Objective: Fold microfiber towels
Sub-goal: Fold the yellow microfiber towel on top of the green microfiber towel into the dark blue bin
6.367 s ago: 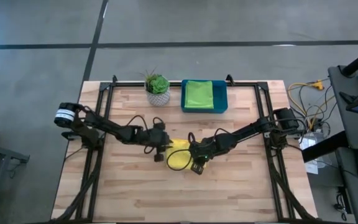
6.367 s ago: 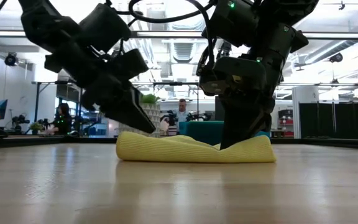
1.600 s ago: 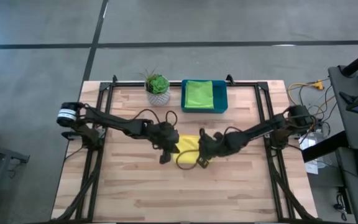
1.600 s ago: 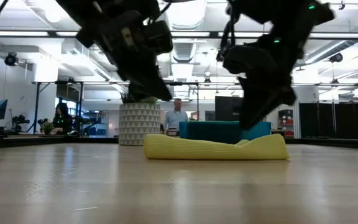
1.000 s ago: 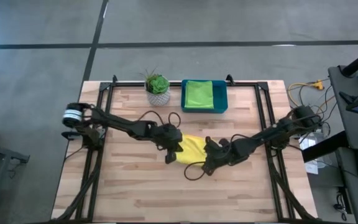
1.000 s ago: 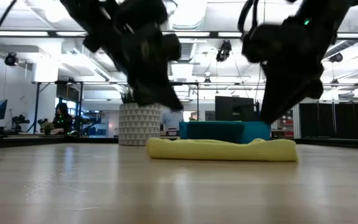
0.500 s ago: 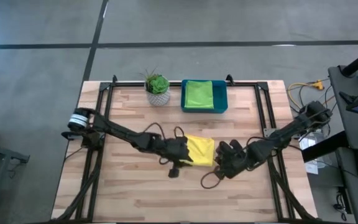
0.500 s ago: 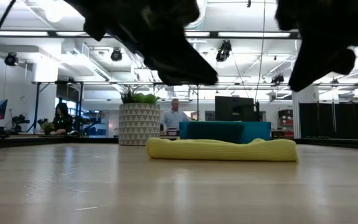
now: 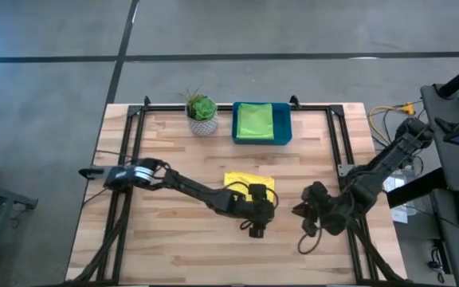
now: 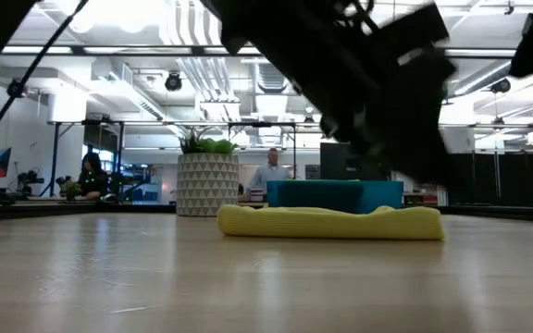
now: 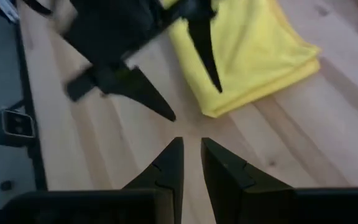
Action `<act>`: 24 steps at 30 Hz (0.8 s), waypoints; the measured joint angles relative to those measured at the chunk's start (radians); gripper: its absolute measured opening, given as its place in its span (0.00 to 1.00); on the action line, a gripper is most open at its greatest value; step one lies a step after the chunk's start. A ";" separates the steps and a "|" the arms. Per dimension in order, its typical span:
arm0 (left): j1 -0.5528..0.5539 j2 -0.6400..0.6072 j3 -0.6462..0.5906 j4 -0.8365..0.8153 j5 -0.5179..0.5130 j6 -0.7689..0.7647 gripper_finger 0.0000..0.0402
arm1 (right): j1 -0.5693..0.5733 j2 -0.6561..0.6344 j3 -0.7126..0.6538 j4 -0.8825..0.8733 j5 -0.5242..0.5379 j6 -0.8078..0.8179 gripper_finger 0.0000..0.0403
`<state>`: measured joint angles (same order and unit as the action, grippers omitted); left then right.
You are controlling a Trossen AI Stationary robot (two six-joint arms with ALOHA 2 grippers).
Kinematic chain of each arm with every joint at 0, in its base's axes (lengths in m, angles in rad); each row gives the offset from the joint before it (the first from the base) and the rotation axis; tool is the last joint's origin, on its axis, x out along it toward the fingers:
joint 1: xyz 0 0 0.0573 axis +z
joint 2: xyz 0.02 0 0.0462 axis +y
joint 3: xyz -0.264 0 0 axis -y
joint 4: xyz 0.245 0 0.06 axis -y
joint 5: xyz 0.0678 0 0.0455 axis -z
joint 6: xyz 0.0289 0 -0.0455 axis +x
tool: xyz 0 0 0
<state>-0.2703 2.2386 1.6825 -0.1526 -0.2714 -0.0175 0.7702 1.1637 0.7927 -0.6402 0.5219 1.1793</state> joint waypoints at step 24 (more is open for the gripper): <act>-0.019 0.149 0.273 -0.498 -0.215 -0.312 0.43 | 0.087 -0.101 -0.022 -0.059 0.033 -0.039 0.13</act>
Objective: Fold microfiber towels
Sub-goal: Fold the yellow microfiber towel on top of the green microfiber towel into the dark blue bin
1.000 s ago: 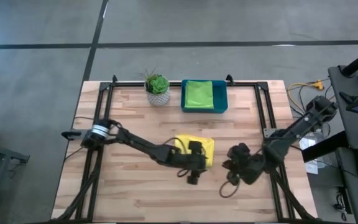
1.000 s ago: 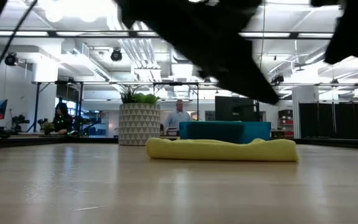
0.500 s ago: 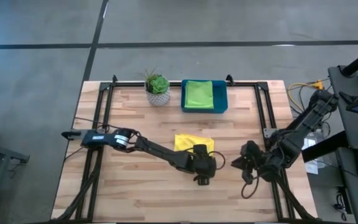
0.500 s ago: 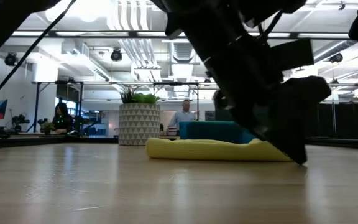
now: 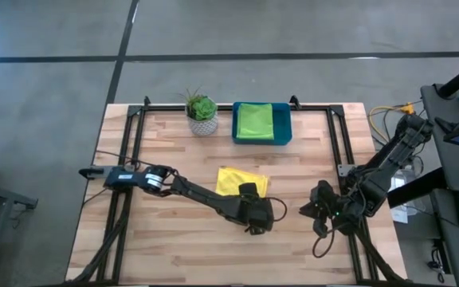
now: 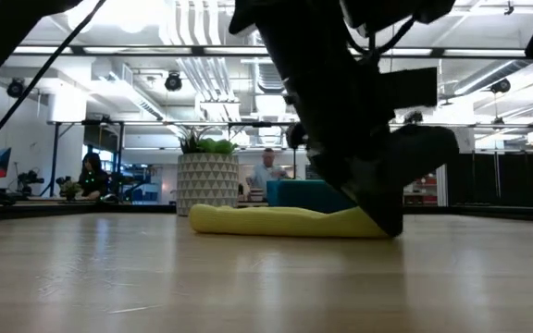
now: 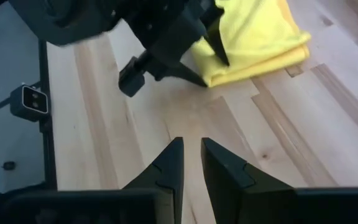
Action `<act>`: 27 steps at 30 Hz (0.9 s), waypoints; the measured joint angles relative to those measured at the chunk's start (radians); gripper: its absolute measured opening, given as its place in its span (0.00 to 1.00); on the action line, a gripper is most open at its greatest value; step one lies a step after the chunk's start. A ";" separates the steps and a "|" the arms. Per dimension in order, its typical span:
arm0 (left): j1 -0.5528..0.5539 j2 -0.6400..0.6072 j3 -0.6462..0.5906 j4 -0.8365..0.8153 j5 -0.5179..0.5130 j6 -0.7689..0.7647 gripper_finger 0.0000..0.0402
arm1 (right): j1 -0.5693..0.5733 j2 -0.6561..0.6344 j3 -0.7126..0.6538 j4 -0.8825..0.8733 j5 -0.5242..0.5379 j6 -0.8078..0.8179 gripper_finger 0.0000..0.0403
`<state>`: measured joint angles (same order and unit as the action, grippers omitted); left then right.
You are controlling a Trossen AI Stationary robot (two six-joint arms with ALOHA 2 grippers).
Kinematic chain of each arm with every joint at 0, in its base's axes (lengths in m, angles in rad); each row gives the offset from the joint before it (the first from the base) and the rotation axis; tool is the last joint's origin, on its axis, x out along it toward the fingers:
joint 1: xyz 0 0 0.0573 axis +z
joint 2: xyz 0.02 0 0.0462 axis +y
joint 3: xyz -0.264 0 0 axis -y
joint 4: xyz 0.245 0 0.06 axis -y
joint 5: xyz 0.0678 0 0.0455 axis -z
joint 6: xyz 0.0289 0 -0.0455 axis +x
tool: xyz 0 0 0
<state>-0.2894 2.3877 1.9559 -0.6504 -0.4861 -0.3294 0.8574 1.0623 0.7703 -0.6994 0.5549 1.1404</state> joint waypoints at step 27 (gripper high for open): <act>-0.001 -0.016 -0.105 -0.004 0.136 -0.146 0.43 | 0.000 0.000 -0.006 0.004 -0.004 -0.018 0.13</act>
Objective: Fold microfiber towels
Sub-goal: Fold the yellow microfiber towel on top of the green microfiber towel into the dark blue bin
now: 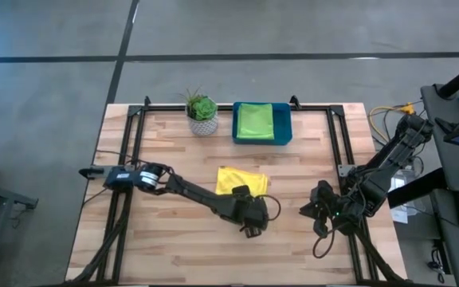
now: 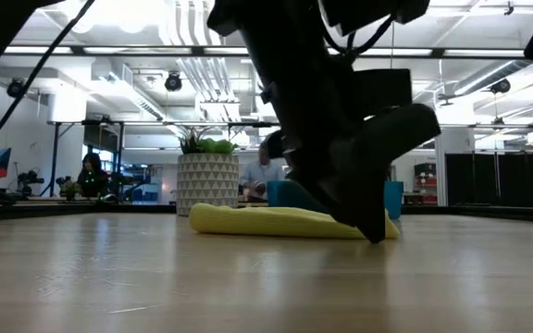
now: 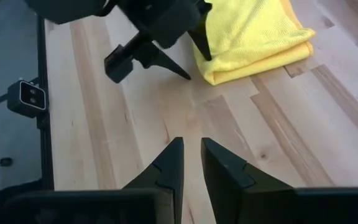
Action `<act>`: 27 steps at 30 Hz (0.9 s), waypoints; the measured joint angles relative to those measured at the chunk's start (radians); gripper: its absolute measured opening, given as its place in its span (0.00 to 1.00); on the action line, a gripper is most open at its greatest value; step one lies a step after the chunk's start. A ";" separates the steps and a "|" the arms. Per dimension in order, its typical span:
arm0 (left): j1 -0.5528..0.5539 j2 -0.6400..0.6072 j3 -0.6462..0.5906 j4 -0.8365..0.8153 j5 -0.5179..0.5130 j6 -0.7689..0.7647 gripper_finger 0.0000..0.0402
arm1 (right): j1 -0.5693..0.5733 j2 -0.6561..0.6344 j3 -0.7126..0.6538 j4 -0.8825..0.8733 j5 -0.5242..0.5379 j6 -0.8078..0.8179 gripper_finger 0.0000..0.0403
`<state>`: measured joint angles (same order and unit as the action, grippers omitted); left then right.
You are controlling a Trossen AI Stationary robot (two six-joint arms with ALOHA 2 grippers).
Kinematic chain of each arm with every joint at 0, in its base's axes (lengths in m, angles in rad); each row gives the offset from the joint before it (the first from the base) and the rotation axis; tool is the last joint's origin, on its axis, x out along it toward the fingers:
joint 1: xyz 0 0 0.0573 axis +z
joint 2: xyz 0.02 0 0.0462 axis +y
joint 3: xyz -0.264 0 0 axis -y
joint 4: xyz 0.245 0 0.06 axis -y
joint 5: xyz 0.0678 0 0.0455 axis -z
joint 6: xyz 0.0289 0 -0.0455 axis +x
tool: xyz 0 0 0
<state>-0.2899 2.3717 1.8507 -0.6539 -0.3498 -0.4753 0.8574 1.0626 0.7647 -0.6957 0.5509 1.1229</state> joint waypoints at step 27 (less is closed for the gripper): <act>0.069 -0.357 -0.090 0.011 0.080 0.202 0.00 | -0.030 0.014 0.000 0.352 0.126 -0.467 0.14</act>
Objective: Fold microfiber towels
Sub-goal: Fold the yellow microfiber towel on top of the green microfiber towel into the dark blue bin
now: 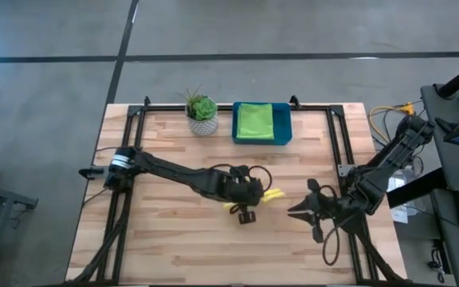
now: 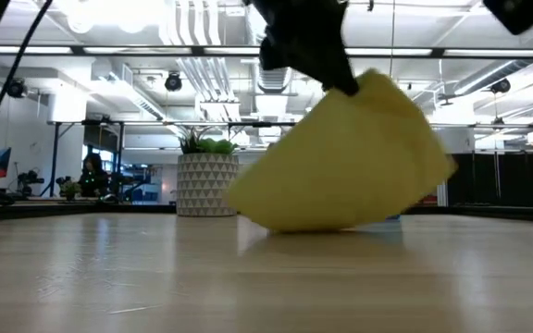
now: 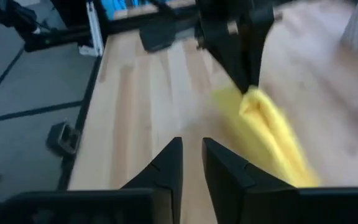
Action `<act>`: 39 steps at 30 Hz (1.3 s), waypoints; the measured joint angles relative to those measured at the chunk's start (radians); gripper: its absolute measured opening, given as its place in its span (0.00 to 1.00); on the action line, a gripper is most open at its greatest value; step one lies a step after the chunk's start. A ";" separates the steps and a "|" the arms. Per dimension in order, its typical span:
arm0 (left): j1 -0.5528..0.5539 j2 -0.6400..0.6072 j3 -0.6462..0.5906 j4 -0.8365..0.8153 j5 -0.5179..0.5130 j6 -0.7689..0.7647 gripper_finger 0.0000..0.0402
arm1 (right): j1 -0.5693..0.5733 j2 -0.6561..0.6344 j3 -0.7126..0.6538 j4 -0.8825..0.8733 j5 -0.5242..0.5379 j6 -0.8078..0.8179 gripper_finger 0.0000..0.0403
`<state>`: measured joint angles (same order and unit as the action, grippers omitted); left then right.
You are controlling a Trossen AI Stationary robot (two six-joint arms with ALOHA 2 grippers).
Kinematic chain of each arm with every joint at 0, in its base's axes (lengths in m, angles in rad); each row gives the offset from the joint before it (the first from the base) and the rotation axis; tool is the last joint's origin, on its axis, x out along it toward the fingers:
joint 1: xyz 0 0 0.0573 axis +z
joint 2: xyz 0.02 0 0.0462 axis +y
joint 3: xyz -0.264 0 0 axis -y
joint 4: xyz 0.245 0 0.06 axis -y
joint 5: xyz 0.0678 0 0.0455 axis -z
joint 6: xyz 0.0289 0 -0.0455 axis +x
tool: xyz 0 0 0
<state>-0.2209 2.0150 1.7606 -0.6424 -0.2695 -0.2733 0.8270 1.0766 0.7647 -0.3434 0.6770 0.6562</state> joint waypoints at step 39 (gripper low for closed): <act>0.057 -0.053 -0.006 -0.048 0.103 0.075 0.00 | -0.501 0.270 0.000 0.115 -0.329 -0.477 0.60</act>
<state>-0.1635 1.9621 1.7550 -0.6903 -0.1661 -0.1985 0.3256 1.3467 0.7647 -0.2279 0.3478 0.1793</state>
